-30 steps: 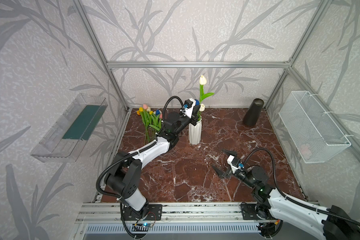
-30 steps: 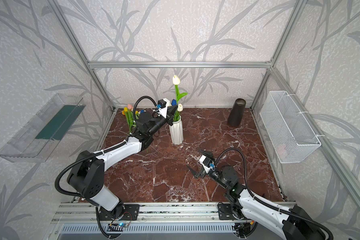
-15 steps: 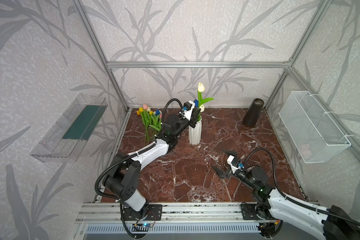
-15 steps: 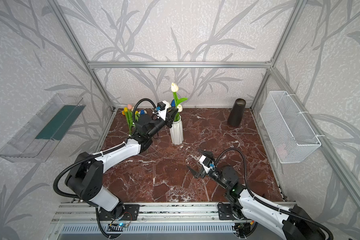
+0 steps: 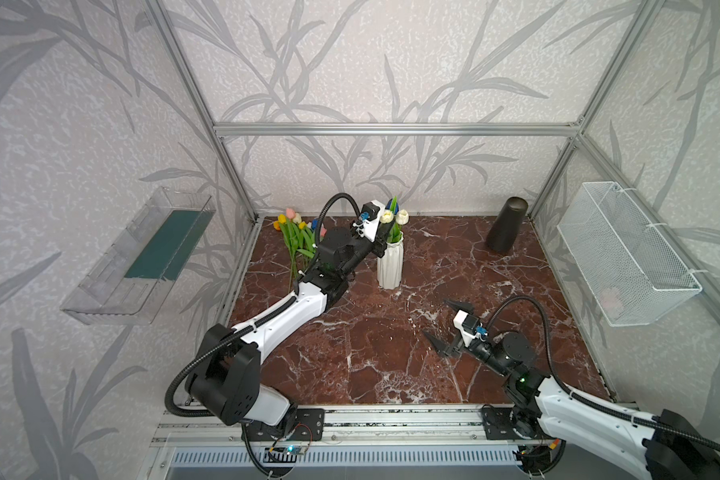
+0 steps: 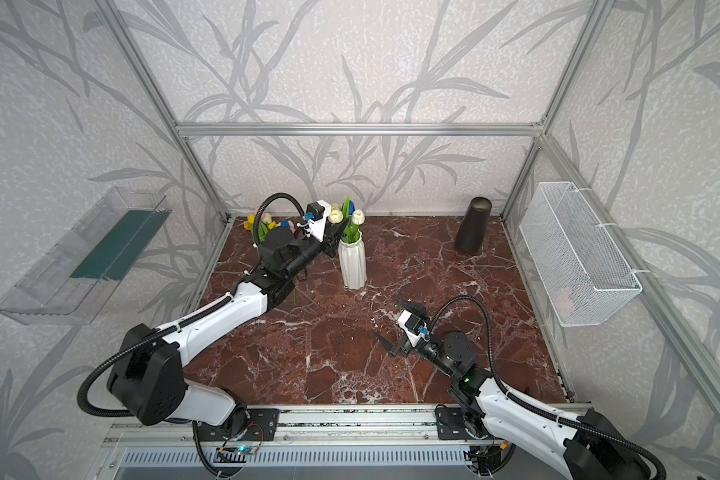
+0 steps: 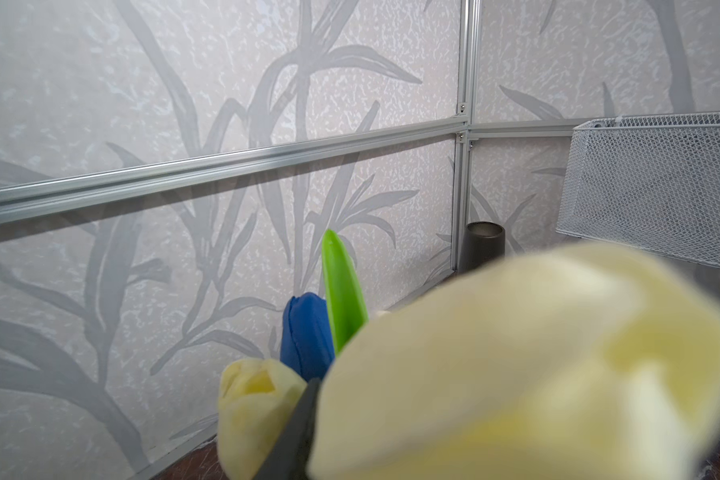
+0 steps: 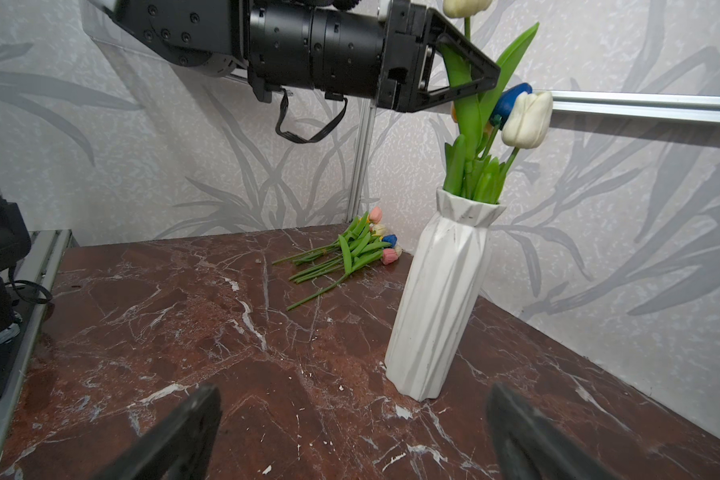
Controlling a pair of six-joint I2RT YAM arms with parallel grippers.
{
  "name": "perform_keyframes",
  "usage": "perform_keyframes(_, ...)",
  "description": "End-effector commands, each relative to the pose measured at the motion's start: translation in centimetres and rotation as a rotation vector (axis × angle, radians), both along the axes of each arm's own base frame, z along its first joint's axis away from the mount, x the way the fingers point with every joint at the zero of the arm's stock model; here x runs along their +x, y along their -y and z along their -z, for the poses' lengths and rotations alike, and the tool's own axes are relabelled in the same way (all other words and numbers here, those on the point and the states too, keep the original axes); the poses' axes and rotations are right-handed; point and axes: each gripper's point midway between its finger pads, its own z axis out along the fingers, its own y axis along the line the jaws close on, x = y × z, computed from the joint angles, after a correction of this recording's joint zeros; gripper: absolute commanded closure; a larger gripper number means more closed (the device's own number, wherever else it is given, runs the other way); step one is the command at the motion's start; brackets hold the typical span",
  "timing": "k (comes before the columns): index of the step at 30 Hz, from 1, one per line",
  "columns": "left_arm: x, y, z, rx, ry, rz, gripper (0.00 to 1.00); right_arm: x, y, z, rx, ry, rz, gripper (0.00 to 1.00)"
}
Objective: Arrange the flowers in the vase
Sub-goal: 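Lower the white tulip stem into the vase with the left gripper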
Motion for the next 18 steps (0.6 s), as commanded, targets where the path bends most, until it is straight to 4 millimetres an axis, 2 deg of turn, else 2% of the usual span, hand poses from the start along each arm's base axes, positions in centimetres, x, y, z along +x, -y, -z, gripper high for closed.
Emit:
perform_keyframes(1,0.2,-0.6,-1.1,0.053,-0.009,-0.026,0.72,-0.1,-0.3,-1.3,0.028,0.027,-0.012,0.0)
perform_keyframes(9,3.4,-1.3,0.2,0.127,-0.167,-0.134,0.74,-0.1,-0.2,-1.4,0.029,0.029,-0.009,0.0)
perform_keyframes(18,3.7,0.1,1.3,0.195,-0.26,-0.075,0.76,-0.1,-0.2,-1.5,0.032,0.03,-0.012,0.0)
